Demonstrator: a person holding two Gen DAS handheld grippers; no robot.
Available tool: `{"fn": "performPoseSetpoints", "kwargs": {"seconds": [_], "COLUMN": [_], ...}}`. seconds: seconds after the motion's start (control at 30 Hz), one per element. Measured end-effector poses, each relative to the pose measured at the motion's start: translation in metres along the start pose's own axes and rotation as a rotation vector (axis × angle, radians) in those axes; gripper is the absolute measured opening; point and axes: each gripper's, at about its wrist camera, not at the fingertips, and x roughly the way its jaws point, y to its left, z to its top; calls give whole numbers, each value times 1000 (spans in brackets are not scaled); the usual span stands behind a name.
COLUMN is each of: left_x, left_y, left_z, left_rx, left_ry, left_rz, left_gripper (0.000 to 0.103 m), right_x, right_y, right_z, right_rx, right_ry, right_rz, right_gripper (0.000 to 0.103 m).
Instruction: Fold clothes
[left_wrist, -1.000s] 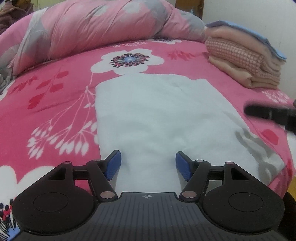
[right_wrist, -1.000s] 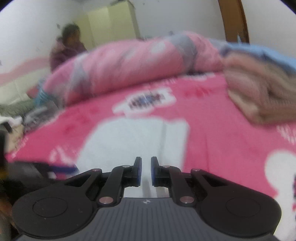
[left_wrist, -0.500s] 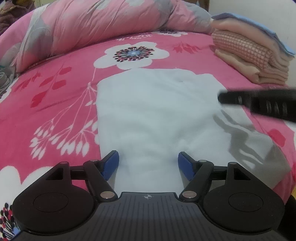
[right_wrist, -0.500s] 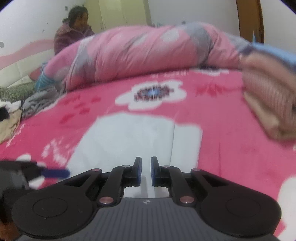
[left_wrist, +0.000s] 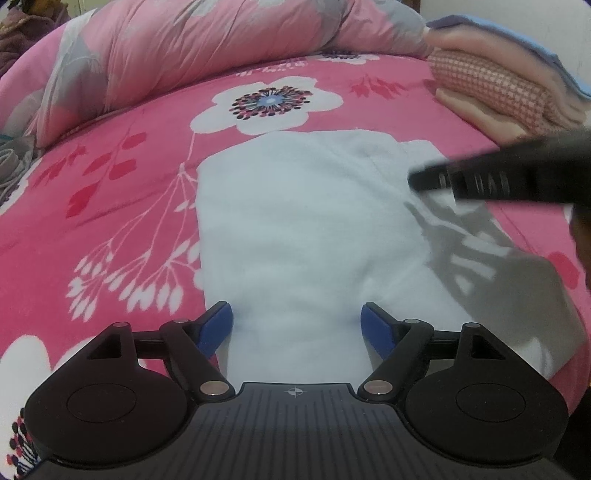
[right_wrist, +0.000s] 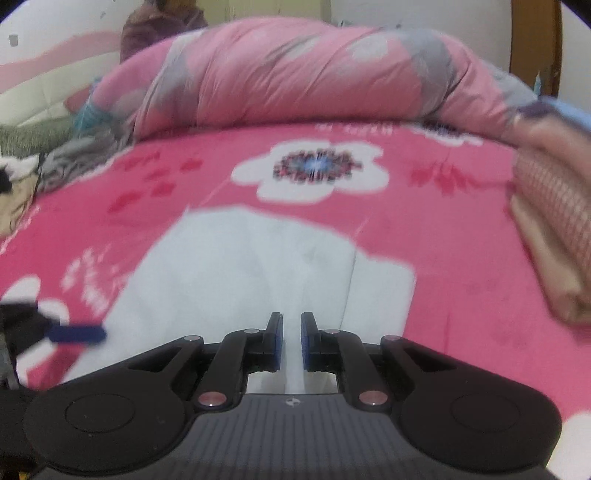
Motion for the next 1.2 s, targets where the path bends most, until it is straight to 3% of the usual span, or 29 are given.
{"fn": "performPoseSetpoints", "kwargs": {"seconds": [0.13,0.23,0.3,0.4,0.6,0.8,0.93,1.0,1.03,1.13,1.2], "left_x": [0,0,-5,-12,-2,20,49,49,48,47,48], "left_y": [1,2,7,16,28,39,43,46,46,48,49], "left_z": [-1,-2,-1,1,32,57,52,47,47,46,46], "left_rx": [-2,-3,2,10,3,-1,-13,-26,-24,-18,-20], "left_ry": [-3,-7,-18,-36,-89,-110,-34,-43,-47,-53,-52], "left_rz": [-1,-5,-22,-48,-72,-89,-66,-75,-74,-70,-71], "left_gripper": [79,79,79,79,79,79,79,79,79,79,79], "right_x": [12,37,48,42,20,59,97,95,90,69,69], "right_y": [-3,-11,-22,-50,-68,-60,-71,-79,-83,-81,-70], "right_z": [10,1,-8,-2,28,43,38,39,41,49,52], "right_rx": [17,18,38,180,181,157,164,177,188,184,142], "right_ry": [-13,56,81,111,23,24,78,50,27,-34,-26], "right_rz": [6,-20,4,82,127,209,99,0,-7,118,227], "right_gripper": [10,10,10,10,10,10,8,10,10,10,10]}}
